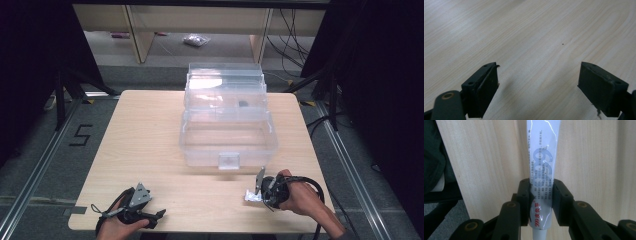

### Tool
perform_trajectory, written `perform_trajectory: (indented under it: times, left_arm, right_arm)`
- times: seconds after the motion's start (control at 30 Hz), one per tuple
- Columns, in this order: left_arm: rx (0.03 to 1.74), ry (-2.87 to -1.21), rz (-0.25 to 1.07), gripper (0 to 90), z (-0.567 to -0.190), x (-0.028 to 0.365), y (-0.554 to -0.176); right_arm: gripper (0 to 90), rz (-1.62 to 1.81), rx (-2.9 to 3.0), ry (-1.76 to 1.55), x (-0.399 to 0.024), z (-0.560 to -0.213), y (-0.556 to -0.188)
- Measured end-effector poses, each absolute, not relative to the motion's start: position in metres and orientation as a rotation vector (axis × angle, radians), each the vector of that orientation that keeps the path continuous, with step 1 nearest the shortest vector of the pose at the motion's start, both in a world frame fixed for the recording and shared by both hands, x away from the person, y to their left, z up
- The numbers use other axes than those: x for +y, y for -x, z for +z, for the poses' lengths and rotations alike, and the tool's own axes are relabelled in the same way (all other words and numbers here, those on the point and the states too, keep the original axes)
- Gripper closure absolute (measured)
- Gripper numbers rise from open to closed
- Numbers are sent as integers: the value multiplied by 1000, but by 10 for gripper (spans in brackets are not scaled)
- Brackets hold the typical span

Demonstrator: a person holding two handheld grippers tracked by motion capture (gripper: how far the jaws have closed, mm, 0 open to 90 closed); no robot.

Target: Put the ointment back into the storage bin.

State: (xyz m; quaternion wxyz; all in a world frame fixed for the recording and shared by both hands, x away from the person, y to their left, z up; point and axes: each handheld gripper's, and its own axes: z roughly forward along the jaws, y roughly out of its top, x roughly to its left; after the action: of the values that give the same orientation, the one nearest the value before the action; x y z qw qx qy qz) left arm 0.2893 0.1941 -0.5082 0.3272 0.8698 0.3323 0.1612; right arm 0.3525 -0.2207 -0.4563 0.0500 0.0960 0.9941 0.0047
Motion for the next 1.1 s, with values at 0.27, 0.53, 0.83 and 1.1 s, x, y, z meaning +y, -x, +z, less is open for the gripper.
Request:
perform_trajectory:
  times: [0.27,0.53,0.83,1.1]
  left_arm:
    - [870,-2278,423,159,-508,194,-289]
    - [871,-2277,425,159,-508,194,-289]
    - [870,-2279,426,159,-508,194,-290]
    - [871,-2277,425,159,-508,194,-290]
  right_arm:
    - [708,38,3037,-292,-224,-447,-356]
    - [708,55,3040,-345,-225,-433,-358]
    - [708,84,3028,-308,-224,-419,-362]
    - [708,105,3019,-343,-225,-406,-366]
